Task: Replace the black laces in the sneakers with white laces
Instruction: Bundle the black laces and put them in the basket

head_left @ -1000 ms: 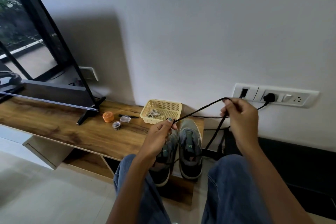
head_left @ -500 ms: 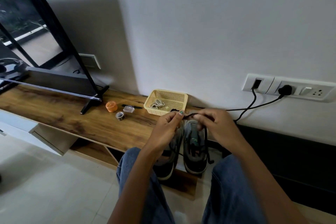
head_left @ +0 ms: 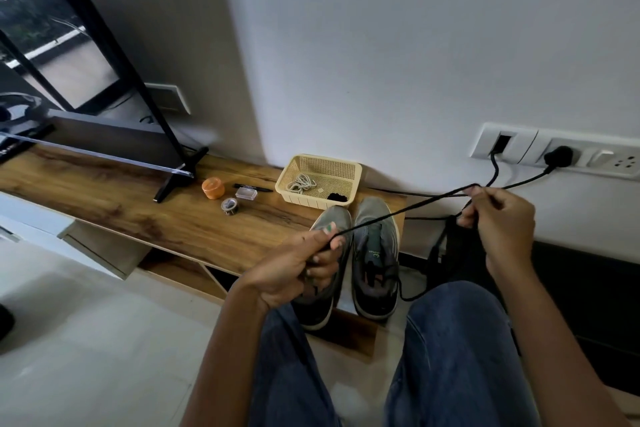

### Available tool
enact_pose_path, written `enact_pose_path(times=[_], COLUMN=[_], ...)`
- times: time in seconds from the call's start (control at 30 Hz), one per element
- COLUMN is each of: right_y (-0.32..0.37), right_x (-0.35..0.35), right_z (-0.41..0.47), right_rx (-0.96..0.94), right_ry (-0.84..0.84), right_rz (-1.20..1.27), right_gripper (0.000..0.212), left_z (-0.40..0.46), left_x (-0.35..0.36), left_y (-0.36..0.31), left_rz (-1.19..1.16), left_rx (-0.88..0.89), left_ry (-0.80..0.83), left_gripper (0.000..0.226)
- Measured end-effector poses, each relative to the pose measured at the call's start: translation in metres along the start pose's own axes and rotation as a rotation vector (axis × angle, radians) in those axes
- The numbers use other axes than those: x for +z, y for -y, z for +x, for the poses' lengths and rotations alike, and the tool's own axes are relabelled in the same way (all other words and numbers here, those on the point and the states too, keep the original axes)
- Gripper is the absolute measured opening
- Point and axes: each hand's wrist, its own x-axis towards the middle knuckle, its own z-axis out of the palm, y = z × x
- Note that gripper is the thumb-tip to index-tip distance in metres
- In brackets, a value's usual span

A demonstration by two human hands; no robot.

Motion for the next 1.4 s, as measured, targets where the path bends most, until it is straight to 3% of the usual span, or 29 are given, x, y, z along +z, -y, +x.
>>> enact_pose_path(times=[0.07,0.13,0.27,0.4,0.53,0.63,0.83,1.0,1.2,1.3,1.4], right_y=[-0.012,-0.023,-0.024,-0.008,0.021,0.048,0.075,0.066,0.032,0.017,0.011], right_x=[0.003,0.007,0.020,0.035,0.042,0.040,0.032,0.037,0.045,0.049,0.052], right_z=[-0.003,-0.008,-0.033,-0.069,-0.093,-0.095,-0.079,-0.064,-0.046,-0.049,-0.064], right_rx=[0.019,0.029,-0.008,-0.088,-0.187,-0.282,-0.363,-0.264,-0.160,-0.155,-0.132], right_ry=[0.111,0.347,0.953,1.358,1.558,1.503,1.072,0.795,0.571,0.564,0.733], right_rz=[-0.161,-0.381,-0.762,-0.892,-0.832,-0.709,-0.335,-0.172,-0.213,-0.278,-0.370], right_gripper=[0.017,0.019,0.022,0.020,0.016,0.019,0.019,0.020,0.022,0.025,0.029], left_z=[0.001,0.003,0.015,0.030,0.040,0.046,0.040,0.034,0.028,0.026,0.029], left_x=[-0.002,-0.004,-0.003,-0.005,-0.010,-0.015,-0.001,0.014,0.027,0.034,0.035], left_y=[-0.002,-0.006,-0.014,-0.010,0.003,0.017,0.033,0.046,0.037,0.030,0.024], left_rz=[-0.250,-0.465,-0.629,-0.543,-0.142,0.139,0.369,0.285,0.089,-0.092,-0.290], left_rx=[0.090,0.207,0.374,0.459,0.460,0.419,0.332,0.236,0.176,0.215,0.295], left_ry=[0.107,0.110,-0.193,-0.393,-0.561,-0.600,-0.451,-0.301,-0.206,-0.180,-0.259], left_gripper=[0.020,0.013,0.022,0.023,0.023,0.025,0.028,0.032,0.039,0.033,0.023])
